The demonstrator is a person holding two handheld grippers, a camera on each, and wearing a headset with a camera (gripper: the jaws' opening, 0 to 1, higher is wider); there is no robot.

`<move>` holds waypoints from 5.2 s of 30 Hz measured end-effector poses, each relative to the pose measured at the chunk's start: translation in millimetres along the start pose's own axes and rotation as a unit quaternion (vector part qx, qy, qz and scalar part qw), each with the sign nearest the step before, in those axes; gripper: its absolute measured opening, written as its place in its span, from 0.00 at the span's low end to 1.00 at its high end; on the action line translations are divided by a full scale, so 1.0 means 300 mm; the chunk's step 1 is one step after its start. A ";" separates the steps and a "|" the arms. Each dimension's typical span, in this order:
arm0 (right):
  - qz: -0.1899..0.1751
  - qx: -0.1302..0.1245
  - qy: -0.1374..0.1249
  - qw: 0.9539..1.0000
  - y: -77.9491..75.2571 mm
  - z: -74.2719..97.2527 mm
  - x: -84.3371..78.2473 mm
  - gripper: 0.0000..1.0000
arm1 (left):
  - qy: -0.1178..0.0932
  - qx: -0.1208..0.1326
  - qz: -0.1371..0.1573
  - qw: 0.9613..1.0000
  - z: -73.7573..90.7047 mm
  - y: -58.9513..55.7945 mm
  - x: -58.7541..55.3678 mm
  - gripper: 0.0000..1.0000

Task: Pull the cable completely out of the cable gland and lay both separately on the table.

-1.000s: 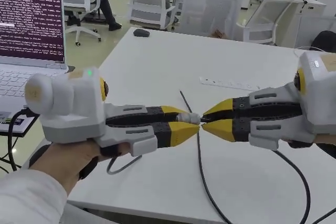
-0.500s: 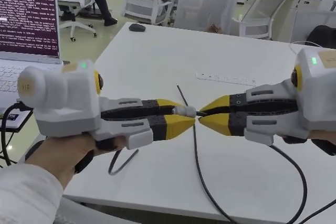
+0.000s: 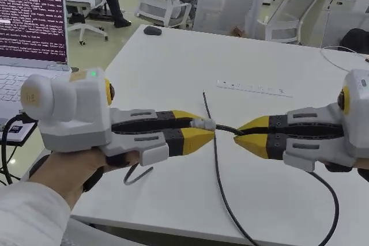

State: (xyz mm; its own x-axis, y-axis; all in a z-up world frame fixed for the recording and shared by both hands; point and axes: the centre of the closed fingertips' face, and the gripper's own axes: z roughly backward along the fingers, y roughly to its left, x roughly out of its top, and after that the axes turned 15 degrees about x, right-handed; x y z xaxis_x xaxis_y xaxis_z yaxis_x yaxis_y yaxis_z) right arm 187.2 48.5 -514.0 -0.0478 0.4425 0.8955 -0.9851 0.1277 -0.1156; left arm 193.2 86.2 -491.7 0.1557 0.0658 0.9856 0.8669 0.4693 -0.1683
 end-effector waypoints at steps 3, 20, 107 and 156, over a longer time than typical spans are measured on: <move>-0.010 -0.012 0.016 1.000 -0.001 0.018 -0.045 0.04 | -0.004 0.001 0.003 1.000 0.001 0.003 0.006 0.16; -0.048 -0.040 0.019 0.998 -0.029 0.060 -0.104 0.05 | -0.025 0.019 0.029 0.999 0.010 0.038 0.034 0.16; -0.046 -0.002 0.001 0.999 -0.046 0.062 -0.169 0.07 | 0.034 0.015 0.034 0.999 -0.020 0.035 -0.054 0.16; 0.093 0.120 0.010 0.988 -0.014 -0.027 -0.032 0.04 | 0.061 0.018 -0.049 0.997 -0.050 -0.037 -0.019 0.16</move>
State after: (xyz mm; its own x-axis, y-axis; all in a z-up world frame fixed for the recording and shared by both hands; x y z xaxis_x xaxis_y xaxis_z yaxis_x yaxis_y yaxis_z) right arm 193.1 50.9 -525.7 -0.2298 0.4571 0.8592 -0.9708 -0.1694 -0.1696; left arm 189.7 67.3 -495.6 0.1290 -0.0887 0.9877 0.8638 0.4991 -0.0680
